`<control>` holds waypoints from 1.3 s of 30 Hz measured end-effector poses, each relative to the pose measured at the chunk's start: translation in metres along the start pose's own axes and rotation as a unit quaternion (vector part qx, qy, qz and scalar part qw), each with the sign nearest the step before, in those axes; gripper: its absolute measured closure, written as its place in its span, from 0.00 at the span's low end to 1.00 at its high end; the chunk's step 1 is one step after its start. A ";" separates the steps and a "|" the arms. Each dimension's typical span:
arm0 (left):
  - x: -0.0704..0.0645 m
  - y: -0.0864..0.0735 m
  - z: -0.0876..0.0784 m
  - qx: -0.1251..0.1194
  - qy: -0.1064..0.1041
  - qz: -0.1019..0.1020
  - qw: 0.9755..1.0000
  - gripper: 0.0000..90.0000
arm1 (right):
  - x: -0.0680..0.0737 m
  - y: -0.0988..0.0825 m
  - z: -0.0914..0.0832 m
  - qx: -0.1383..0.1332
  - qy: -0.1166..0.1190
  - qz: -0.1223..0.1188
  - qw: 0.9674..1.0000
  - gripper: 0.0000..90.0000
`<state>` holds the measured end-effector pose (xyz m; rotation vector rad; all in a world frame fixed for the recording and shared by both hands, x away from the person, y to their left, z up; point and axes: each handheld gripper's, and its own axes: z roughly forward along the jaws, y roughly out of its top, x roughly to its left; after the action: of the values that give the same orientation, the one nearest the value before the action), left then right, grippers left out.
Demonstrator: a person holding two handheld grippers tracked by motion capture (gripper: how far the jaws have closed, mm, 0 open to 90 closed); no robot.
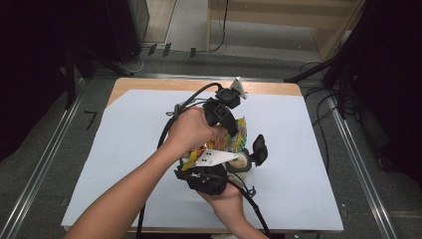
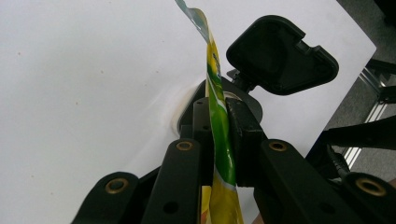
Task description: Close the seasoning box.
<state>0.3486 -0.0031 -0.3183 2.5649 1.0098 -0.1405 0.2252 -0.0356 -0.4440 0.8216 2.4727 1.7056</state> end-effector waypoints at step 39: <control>0.001 -0.004 -0.003 0.000 0.006 -0.009 1.000 0.93 | 0.004 0.003 0.001 0.004 0.006 -0.006 1.000 0.90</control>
<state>0.3465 0.0014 -0.3168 2.5610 1.0363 -0.1306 0.2235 -0.0325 -0.4410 0.7971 2.4876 1.7032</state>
